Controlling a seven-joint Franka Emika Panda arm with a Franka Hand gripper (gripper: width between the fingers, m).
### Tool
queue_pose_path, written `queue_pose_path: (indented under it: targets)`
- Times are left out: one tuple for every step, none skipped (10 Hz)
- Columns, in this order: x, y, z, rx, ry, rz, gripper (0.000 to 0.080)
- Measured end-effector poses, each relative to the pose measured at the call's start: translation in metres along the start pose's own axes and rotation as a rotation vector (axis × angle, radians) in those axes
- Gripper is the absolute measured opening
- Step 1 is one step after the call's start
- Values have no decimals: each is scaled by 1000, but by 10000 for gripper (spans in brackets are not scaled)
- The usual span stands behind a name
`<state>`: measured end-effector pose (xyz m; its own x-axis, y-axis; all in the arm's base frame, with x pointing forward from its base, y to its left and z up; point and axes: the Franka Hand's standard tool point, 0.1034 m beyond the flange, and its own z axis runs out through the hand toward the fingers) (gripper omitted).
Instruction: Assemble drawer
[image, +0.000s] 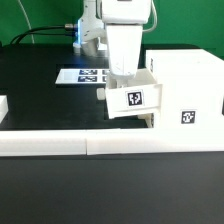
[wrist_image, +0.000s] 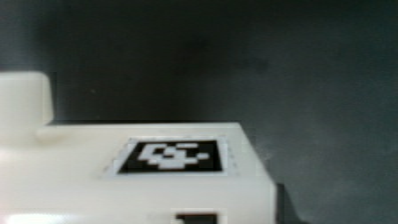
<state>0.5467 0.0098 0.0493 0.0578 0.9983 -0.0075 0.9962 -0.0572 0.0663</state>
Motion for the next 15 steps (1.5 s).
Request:
queue_pose_path:
  targets:
    - [-1, -2, 1, -9, 1, 3, 44]
    - [-1, -1, 0, -8, 1, 3, 44]
    - [-1, -1, 0, -8, 1, 3, 44]
    - [-1, -1, 0, -10, 1, 0, 44]
    - [1, -1, 0, -11, -2, -2, 44]
    - [3, -2, 0, -11, -8, 9, 44]
    - [4, -2, -1, -9, -14, 33, 44]
    - [3, -3, 0, -7, -16, 49, 44]
    - [3, -3, 0, -7, -16, 46, 44]
    - [3, -3, 0, -7, -16, 46, 44]
    - [3, -3, 0, -7, -16, 45, 44]
    - [1, -2, 0, -16, -21, -11, 44]
    - [1, -2, 0, -28, -22, -4, 44]
    - [1, -4, 0, -45, -22, 2, 44]
    - [0, -3, 0, -44, -22, 3, 44]
